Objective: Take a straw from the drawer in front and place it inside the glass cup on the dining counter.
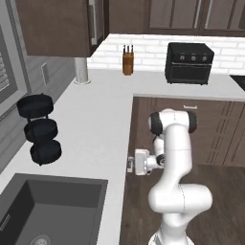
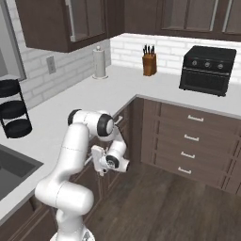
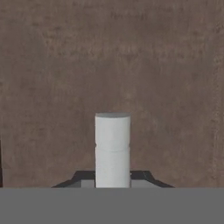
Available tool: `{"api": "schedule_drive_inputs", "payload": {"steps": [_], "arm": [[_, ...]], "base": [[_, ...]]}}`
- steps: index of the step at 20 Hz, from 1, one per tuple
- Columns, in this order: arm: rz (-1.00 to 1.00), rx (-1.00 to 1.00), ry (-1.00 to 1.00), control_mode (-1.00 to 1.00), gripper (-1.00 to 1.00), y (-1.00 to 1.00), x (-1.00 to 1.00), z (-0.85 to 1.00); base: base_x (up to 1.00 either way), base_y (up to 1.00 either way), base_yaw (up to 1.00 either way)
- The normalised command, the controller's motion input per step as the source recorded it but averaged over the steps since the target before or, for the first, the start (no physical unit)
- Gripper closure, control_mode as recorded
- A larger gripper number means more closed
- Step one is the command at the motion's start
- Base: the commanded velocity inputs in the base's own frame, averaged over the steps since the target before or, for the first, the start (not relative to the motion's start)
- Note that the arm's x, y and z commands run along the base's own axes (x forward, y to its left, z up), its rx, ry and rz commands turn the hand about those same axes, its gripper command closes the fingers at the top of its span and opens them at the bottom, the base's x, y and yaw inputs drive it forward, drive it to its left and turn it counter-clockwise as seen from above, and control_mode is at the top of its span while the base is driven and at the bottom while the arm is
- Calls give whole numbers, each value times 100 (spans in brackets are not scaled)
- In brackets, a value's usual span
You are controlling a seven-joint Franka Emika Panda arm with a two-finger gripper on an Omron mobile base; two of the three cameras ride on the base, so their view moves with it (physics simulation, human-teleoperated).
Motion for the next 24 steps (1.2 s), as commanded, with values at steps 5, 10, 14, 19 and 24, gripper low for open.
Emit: {"api": "schedule_drive_inputs", "payload": {"steps": [5, 10, 14, 19, 24], "arm": [[0, 0, -1, -100, 100, -82, -50, 4], [0, -1, 0, -100, 100, -100, -45, 9], [0, -5, 0, -100, 100, -100, -36, 16], [0, -7, 0, -100, 100, -100, -22, 21], [0, -11, 1, -100, -100, -55, -15, 7]], "base": [[0, 0, 0], [0, 0, 0], [0, 0, 0], [0, 0, 0], [0, 0, 0]]}}
